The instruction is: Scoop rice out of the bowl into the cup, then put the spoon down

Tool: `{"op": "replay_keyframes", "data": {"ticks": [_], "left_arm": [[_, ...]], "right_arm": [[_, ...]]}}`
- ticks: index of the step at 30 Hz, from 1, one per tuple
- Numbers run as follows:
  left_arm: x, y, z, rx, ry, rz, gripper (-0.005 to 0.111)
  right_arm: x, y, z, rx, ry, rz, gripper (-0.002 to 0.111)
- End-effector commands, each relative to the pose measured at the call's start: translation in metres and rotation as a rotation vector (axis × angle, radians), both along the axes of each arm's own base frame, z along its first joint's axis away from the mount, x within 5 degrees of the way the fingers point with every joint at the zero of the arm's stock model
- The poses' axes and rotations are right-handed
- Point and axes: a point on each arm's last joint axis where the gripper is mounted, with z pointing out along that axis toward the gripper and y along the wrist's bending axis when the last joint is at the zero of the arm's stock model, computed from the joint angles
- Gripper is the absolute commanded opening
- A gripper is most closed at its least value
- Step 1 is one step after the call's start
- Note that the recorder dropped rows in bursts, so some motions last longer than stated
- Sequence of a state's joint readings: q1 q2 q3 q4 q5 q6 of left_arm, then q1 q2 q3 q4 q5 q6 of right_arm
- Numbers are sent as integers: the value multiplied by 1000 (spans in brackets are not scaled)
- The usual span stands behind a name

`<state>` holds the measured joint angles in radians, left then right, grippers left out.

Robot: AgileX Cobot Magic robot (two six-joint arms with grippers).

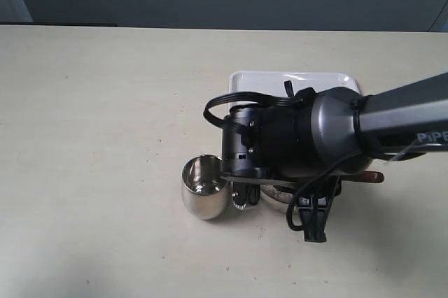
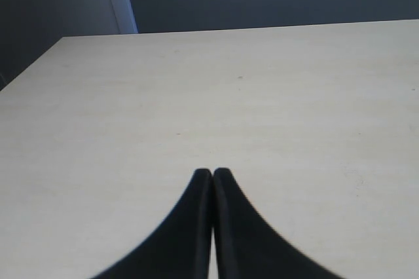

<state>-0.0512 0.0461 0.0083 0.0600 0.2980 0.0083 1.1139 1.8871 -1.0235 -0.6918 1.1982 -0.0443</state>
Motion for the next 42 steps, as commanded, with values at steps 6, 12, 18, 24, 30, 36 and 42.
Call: {"op": "replay_keyframes", "data": {"ticks": [6,12,18,24,30,36,42], "left_arm": [[0,-1,4,4,-19,-12,1],[0,-1,4,4,-17,-12,1],[0,-1,4,4,-17,-12,1],[0,-1,4,4,-17,-12,1],[0,-1,4,4,-17,-12,1],[0,-1,4,4,-17,-12,1],[0,-1,4,4,-17,-12,1]], "right_arm": [[-4,-1,6,25,14,-16,-1],[-4,-2,10,22,8,-23,-1],[-4,-3,12,27,5,-26,-1],[-3,-6,16,45,5,-47,-1],[1,-10,19,65,6,-89,-1],[5,-15,22,87,7,-137,-1],[4,-17,24,121,13,-191,-1]]}}
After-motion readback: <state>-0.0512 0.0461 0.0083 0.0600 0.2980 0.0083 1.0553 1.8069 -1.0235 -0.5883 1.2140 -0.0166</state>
